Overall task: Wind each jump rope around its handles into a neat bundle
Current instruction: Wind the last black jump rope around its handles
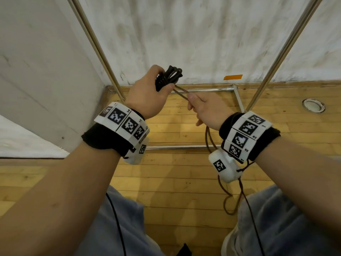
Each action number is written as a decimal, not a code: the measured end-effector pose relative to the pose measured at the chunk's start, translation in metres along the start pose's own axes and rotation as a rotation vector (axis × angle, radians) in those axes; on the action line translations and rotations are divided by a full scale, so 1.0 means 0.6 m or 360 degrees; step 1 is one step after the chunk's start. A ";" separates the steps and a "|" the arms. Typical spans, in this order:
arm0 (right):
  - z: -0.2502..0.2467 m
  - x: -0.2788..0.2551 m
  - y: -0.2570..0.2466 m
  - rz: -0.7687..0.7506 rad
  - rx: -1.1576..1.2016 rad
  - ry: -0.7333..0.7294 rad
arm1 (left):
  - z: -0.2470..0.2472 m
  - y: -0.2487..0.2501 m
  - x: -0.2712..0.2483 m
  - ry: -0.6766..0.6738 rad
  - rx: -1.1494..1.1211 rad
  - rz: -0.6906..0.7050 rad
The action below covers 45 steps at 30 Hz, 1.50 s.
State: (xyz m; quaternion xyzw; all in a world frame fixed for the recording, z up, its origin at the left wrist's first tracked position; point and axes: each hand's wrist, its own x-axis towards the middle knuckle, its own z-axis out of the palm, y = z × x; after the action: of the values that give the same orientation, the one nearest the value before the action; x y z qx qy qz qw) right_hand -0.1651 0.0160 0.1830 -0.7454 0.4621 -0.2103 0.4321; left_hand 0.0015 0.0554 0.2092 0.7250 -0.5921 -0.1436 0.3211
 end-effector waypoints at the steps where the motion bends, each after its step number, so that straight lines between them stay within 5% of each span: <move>1: -0.001 -0.002 -0.002 0.0003 -0.0008 -0.0010 | 0.000 -0.004 0.001 -0.0015 0.0080 0.0014; 12: -0.027 -0.016 -0.028 -0.0183 -0.0500 -0.0026 | 0.042 -0.018 -0.003 -0.0265 0.0614 0.0134; 18: -0.030 -0.016 -0.026 -0.0143 -0.0624 -0.0251 | 0.055 -0.022 0.001 -0.0379 0.0882 0.0025; 26: -0.050 0.003 -0.017 -0.0159 -0.0544 0.0217 | 0.066 0.007 -0.016 -0.0555 0.0703 0.0406; 35: -0.069 0.015 -0.009 0.0114 0.0019 0.0264 | 0.057 0.033 -0.036 -0.0309 0.0424 0.0558; 45: -0.058 0.015 0.005 0.0493 0.1170 -0.0321 | 0.040 0.042 -0.045 -0.0149 -0.0115 0.0367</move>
State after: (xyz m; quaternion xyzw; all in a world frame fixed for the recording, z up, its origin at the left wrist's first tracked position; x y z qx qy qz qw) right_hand -0.1871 -0.0083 0.1984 -0.4797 0.4183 -0.2198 0.7393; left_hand -0.0385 0.0717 0.2025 0.6327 -0.6802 -0.1608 0.3335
